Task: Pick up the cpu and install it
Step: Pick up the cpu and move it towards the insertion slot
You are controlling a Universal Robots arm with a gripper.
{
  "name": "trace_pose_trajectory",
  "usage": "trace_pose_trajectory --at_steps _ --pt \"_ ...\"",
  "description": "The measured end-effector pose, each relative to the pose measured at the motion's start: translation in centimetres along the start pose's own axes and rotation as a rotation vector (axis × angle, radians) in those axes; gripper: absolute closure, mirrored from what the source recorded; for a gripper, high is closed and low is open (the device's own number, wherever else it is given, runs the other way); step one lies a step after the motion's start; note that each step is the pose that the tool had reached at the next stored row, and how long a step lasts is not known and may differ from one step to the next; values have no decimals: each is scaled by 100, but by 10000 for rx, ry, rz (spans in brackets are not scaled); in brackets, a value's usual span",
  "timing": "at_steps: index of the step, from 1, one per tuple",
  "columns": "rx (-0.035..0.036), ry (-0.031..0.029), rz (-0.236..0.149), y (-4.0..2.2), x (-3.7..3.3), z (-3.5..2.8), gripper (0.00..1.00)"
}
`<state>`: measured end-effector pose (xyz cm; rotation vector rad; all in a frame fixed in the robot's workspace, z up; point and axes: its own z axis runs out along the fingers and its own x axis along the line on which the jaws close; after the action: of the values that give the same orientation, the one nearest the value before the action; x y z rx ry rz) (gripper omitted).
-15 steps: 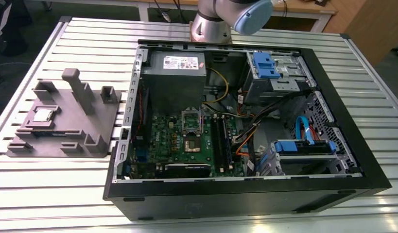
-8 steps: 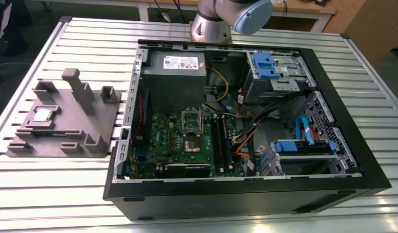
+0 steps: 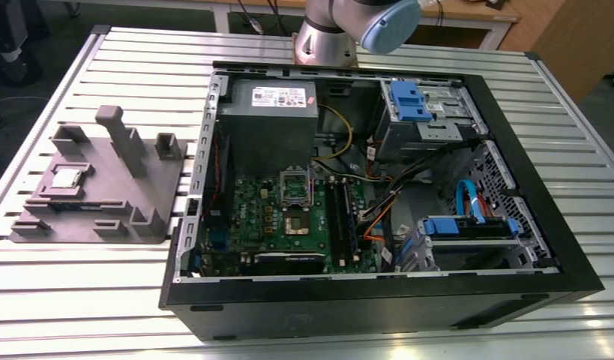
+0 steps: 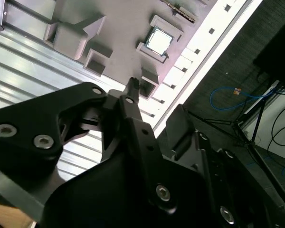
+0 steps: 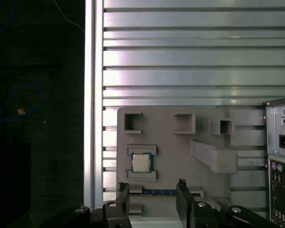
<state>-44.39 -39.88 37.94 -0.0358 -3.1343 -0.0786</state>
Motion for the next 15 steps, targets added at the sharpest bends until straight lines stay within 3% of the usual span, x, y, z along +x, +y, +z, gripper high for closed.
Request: trace_pose_trajectory --at_steps 5,10,15 --pt "0 5 -3 0 0 1 35" --pt "25 69 -354 -2 11 22 35" --pt "39 115 -408 -4 30 65 35"
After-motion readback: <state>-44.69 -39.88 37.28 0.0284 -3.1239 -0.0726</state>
